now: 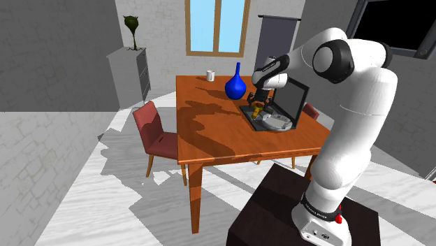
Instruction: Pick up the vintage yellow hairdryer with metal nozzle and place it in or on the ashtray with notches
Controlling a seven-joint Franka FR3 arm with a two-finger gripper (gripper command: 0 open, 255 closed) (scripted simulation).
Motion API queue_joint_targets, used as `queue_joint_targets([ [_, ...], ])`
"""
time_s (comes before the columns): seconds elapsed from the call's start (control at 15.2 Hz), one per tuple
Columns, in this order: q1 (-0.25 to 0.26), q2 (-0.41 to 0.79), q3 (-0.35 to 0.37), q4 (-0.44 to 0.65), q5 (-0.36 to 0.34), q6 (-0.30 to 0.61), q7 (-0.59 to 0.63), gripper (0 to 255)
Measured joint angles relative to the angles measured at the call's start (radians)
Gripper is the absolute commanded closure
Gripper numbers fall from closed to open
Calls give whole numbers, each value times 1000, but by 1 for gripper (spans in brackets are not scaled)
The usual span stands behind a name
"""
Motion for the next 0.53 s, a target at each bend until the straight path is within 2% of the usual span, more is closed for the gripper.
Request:
queue_joint_targets([
  [0.53, -32, 120, 1, 51, 74, 76, -31, 0],
])
